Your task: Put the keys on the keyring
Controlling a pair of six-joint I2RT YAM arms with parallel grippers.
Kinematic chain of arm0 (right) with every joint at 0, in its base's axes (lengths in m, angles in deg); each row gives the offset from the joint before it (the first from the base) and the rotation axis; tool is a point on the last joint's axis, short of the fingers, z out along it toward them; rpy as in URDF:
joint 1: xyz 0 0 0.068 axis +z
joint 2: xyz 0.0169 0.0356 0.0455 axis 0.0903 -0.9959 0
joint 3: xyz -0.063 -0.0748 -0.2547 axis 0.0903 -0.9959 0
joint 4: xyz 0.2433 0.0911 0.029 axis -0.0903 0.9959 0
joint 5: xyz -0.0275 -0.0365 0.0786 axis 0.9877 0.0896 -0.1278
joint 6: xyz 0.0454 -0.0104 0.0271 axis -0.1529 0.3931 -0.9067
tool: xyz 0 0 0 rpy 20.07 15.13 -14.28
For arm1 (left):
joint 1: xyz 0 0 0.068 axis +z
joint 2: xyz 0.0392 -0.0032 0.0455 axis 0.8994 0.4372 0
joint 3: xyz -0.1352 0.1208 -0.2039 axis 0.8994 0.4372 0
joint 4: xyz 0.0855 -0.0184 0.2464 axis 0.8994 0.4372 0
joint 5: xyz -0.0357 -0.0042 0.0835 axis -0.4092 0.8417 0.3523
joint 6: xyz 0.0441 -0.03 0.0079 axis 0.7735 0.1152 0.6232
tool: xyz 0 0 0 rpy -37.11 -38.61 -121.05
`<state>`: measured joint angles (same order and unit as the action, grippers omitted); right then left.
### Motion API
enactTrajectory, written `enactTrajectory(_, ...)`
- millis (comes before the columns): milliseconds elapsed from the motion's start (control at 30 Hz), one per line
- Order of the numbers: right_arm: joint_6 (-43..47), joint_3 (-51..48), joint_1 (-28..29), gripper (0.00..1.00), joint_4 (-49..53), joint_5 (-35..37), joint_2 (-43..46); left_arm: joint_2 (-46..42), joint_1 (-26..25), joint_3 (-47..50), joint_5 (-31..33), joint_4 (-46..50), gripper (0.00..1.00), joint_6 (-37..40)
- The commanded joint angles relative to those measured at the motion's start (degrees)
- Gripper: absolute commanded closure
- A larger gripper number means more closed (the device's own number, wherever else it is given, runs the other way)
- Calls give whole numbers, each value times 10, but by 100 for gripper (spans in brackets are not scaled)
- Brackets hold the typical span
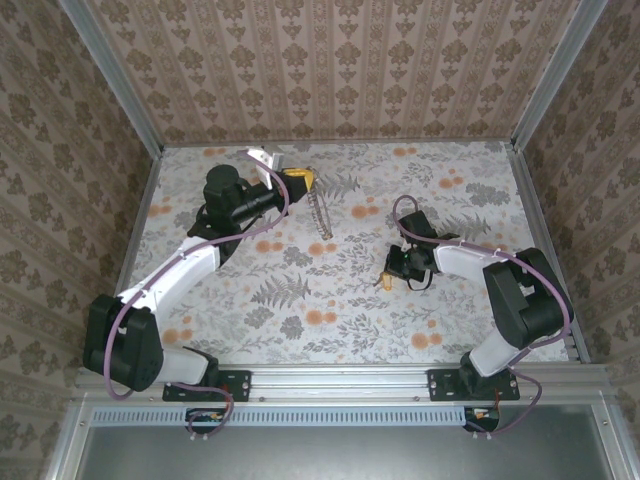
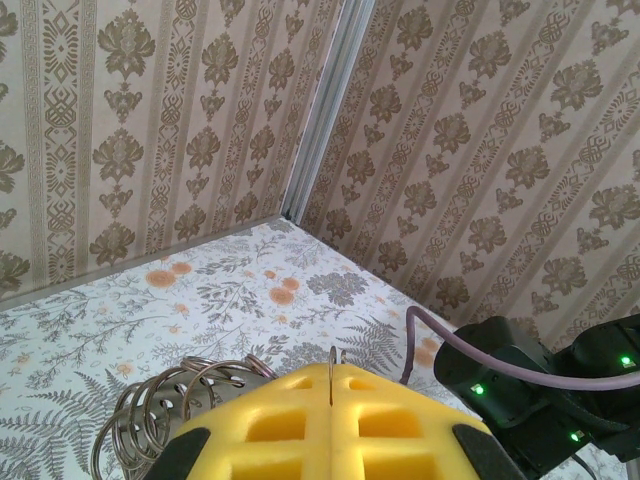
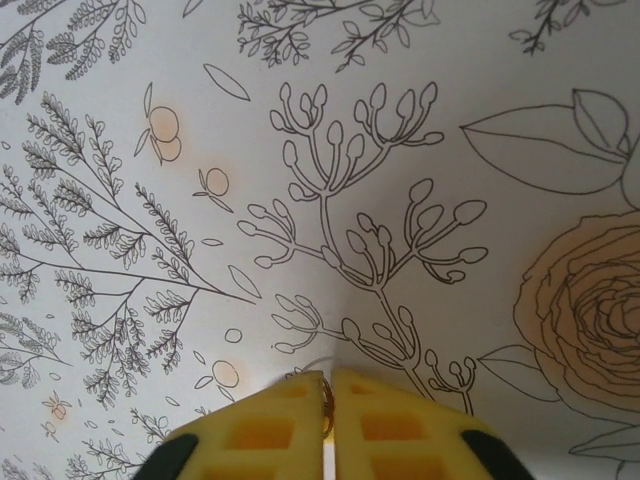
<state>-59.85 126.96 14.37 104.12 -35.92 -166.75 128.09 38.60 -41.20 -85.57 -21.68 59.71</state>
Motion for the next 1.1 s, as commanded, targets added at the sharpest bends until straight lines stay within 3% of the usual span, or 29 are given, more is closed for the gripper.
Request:
enactTrajectory(0,4,12,3,96,8,-1,3,3,-3,-13,-11,-35,100,-11)
enactTrajectory(67,9,16,3,100,13,-3,10,2,-3,-13,-12,-34,100,-12)
enactTrajectory(600,95,59,-33,100,0,-87,108,1,-3,-35,-30,9,100,7)
enactTrajectory(833,121,45,-45,100,-60,-188,154,1,-20,-43,-30,28,100,20)
enactTrajectory(1067,165,60,-62,100,-110,-306,196,14,-22,-71,-70,59,100,46)
